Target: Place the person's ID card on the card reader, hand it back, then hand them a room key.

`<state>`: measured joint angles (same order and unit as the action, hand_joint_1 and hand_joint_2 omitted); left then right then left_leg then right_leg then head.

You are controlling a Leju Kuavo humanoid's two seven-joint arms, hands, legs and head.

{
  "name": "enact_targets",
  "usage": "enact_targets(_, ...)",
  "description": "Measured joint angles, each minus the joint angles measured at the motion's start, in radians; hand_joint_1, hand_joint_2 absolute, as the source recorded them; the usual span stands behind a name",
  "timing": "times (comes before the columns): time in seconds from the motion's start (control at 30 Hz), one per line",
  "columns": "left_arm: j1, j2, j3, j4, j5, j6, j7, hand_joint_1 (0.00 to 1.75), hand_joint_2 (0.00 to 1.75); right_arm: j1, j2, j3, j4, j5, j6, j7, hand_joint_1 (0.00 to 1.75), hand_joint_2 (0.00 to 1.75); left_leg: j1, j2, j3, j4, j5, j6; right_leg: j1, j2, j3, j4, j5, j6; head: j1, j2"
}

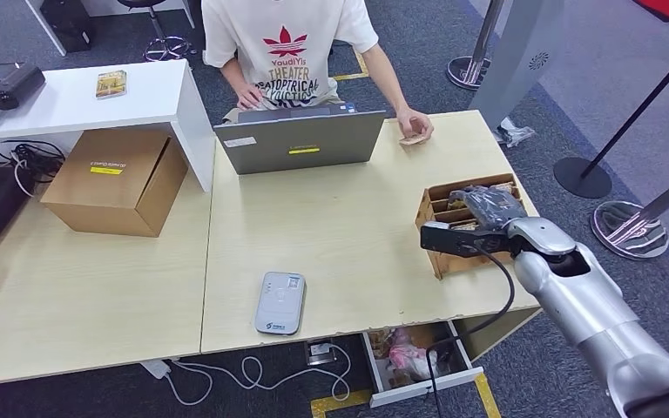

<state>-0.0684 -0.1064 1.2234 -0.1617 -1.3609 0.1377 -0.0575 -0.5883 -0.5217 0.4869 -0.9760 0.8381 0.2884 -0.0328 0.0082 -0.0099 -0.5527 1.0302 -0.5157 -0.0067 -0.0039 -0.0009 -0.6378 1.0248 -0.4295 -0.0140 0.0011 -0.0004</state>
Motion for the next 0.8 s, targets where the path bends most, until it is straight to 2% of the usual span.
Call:
enact_targets(0.27, 0.000, 0.000, 0.000, 0.000, 0.003, 0.001, 0.002, 0.00, 0.00, 0.001, -0.002, 0.001, -0.003, 0.003, 0.001, 0.009, 0.95, 1.75, 0.000, 0.000, 0.000, 0.000, 0.000, 0.000, 0.000, 0.000, 0.000, 0.000, 0.000, 0.000, 0.000, 0.000)
enact_targets(0.47, 0.000, 0.000, 0.000, 0.000, 0.001, 0.001, 0.002, 0.00, 0.00, 0.009, -0.012, 0.001, -0.008, 0.003, 0.001, 0.014, 0.82, 1.75, 0.000, 0.000, 0.000, 0.000, 0.000, 0.000, 0.000, 0.000, 0.000, 0.000, 0.000, 0.000, 0.000, 0.000)
enact_targets(0.8, 0.000, 0.000, 0.000, 0.000, -0.004, 0.001, -0.007, 0.00, 0.00, 0.049, -0.041, -0.002, -0.028, -0.011, 0.003, 0.014, 0.82, 1.75, 0.000, 0.000, 0.000, 0.000, 0.000, 0.000, 0.000, 0.000, 0.000, 0.000, 0.000, 0.000, 0.000, 0.000)
